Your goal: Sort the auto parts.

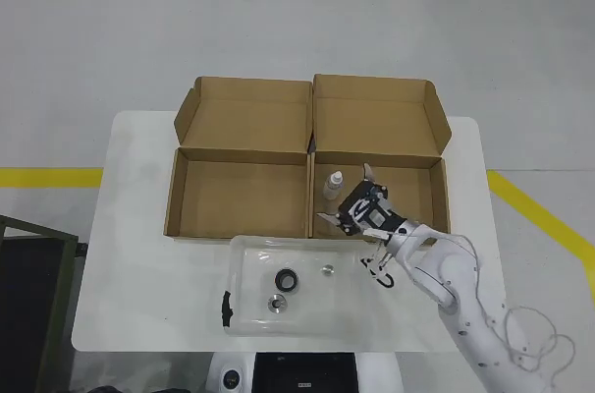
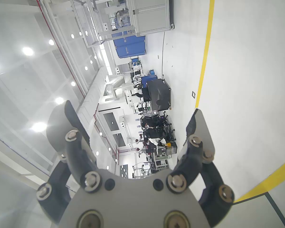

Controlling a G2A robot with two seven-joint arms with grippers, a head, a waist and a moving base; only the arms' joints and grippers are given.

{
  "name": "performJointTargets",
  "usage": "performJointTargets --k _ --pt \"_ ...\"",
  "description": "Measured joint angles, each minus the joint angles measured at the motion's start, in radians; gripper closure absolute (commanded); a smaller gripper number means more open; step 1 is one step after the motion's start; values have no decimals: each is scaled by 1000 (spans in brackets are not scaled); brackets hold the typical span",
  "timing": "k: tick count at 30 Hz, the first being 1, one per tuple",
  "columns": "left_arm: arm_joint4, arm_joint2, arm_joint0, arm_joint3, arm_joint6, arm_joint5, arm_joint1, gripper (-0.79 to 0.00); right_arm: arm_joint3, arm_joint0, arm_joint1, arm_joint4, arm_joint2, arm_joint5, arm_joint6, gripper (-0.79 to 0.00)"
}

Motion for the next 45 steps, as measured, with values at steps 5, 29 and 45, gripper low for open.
performJointTargets --k 5,29,45 --pt "0 0 0 0 0 0 0 -785 -136 -85 14 -21 12 -108 36 -785" --pt "0 0 0 0 0 0 0 -785 -255 -261 42 -207 -70 -255 126 -785" --pt "0 0 0 0 0 0 0 -785 -214 -231 39 -211 -118 -242 279 -785"
